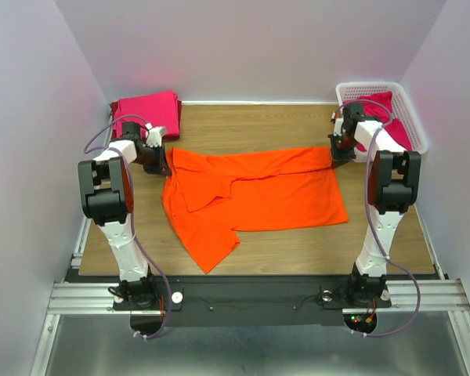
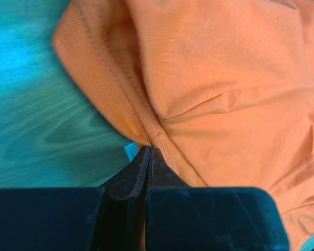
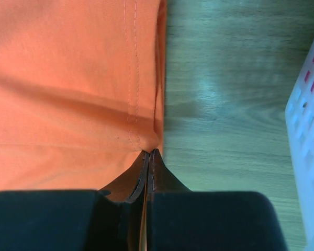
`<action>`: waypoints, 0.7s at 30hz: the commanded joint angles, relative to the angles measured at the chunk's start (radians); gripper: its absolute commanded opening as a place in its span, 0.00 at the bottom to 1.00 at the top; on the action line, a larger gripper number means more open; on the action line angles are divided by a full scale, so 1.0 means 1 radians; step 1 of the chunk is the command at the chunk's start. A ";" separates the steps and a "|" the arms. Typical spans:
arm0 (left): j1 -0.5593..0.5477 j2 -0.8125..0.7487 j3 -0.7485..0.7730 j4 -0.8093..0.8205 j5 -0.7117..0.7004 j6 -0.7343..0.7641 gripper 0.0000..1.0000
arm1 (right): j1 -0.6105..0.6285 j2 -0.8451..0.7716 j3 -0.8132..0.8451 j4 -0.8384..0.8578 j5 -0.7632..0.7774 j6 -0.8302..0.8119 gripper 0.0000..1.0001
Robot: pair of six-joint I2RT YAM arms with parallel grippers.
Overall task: Fold and stack the t-shirts
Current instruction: Fold the tshirt
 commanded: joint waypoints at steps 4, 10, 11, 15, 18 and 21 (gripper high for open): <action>0.006 0.043 0.031 -0.015 -0.111 0.014 0.06 | -0.009 -0.002 0.011 0.008 0.040 -0.022 0.01; 0.008 0.053 0.067 -0.024 -0.119 0.014 0.05 | -0.007 0.010 0.013 0.006 0.016 -0.049 0.01; 0.008 0.058 0.085 -0.030 -0.119 0.016 0.05 | -0.007 0.009 0.011 0.004 0.007 -0.051 0.00; 0.008 0.061 0.143 -0.061 -0.076 0.038 0.06 | 0.006 -0.023 0.016 -0.014 -0.062 -0.086 0.12; 0.003 0.014 0.175 -0.085 0.012 0.077 0.13 | 0.011 -0.086 0.033 -0.032 -0.180 -0.109 0.43; -0.024 -0.061 0.183 -0.094 0.040 0.103 0.22 | 0.025 -0.140 0.065 -0.034 -0.251 -0.115 0.52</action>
